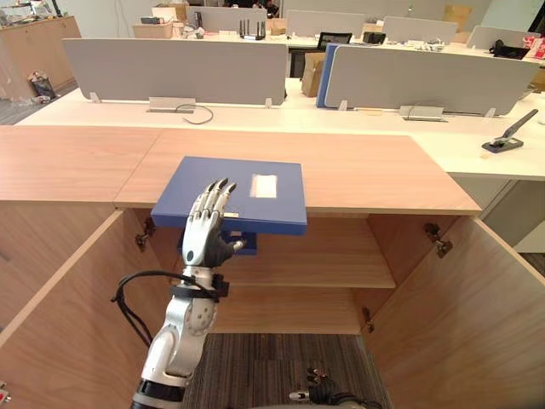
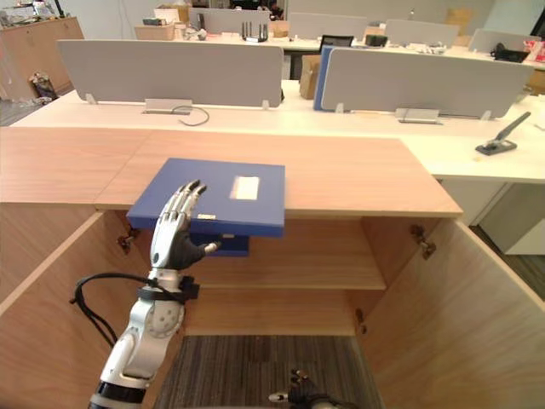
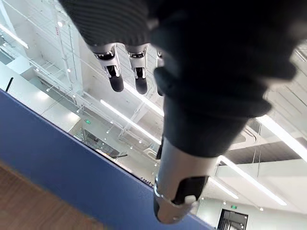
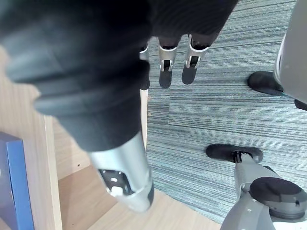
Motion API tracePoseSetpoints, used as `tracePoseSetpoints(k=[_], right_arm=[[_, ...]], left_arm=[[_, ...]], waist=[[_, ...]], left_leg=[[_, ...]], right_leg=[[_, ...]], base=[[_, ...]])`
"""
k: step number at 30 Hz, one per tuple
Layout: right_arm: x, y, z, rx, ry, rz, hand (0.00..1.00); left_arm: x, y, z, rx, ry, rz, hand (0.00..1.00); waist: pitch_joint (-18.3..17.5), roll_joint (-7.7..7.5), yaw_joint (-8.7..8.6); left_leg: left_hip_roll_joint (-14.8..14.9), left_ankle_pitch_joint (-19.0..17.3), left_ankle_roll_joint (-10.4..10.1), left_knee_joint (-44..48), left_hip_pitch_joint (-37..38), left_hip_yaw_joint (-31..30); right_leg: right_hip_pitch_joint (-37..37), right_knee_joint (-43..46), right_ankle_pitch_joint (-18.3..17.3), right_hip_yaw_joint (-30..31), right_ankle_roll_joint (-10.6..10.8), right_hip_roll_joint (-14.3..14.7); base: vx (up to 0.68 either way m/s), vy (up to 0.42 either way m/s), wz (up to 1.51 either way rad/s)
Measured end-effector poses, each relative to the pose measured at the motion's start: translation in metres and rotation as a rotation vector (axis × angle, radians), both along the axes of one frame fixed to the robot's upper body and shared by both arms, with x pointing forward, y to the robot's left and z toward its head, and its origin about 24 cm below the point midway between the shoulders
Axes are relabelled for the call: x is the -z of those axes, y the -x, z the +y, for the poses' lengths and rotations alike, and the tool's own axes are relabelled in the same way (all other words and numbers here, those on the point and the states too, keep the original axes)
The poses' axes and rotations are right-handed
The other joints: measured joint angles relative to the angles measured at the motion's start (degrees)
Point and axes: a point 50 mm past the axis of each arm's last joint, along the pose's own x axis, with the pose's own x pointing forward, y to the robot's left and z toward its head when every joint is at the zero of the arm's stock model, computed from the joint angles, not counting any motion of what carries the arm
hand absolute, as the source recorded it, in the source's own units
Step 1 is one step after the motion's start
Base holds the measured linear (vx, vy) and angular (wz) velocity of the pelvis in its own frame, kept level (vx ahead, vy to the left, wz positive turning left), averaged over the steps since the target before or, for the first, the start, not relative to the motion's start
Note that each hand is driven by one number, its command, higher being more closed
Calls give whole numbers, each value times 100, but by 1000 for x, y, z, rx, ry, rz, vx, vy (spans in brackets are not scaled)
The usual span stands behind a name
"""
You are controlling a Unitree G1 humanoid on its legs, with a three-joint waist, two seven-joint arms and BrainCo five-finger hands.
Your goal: Walk over to the cabinet, pick up the folder, carry it to the office cabinet, place the folder inside the office cabinet, then close the office cabinet door
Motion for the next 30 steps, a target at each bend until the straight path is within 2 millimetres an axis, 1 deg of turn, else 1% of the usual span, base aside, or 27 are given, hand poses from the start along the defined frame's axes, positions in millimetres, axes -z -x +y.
tracePoseSetpoints(k=[2, 7, 13, 15, 21, 25, 30], right_arm=[[0, -1, -1, 3, 2, -6, 0], [0, -2, -7, 15, 13, -13, 0], [0, -1, -16, 43, 30, -11, 0], [1, -1, -19, 54, 35, -7, 0], [1, -2, -24, 94, 38, -7, 0], [0, -3, -27, 105, 42, -10, 0], [0, -3, -33, 142, 49, -8, 0]], left_arm=[[4, -2, 5, -8, -57, 14, 0], [5, -9, 13, -21, -154, 7, 0], [20, -14, 23, -41, -244, 66, 0], [23, -16, 24, -45, -252, 80, 0], [23, -17, 29, -59, -282, 81, 0], [28, -21, 34, -78, -317, 102, 0], [28, -23, 35, -83, -330, 100, 0]], waist=[[-2, -2, -40], [-4, -6, -64], [1, 7, -78], [2, 15, -80], [12, 49, -168], [15, 61, -234], [28, 80, -252]], left_leg=[[-7, -1, -1, 0, -1, 1], [-30, 7, 11, 5, -3, 7], [-33, 6, 8, 26, -2, -31], [-32, 6, 8, 24, -2, -34], [-33, 2, 4, 3, 4, -33], [-33, -2, -1, 3, 4, -20], [-30, -17, -20, 5, 12, 14]], right_leg=[[0, -10, 1, 5, 1, -4], [0, -45, 5, 22, 3, 5], [0, -82, 11, 50, -5, 11], [0, -82, 14, 50, -6, 11], [-2, -80, 23, 64, -3, 6], [-8, -81, 28, 83, 1, 5], [-11, -99, 37, 118, 2, 6]], base=[[0, 0, 0], [3, -1, -1], [4, -3, -2], [0, 0, 0], [-29, 5, -1], [0, 0, -1], [0, 0, -4]])
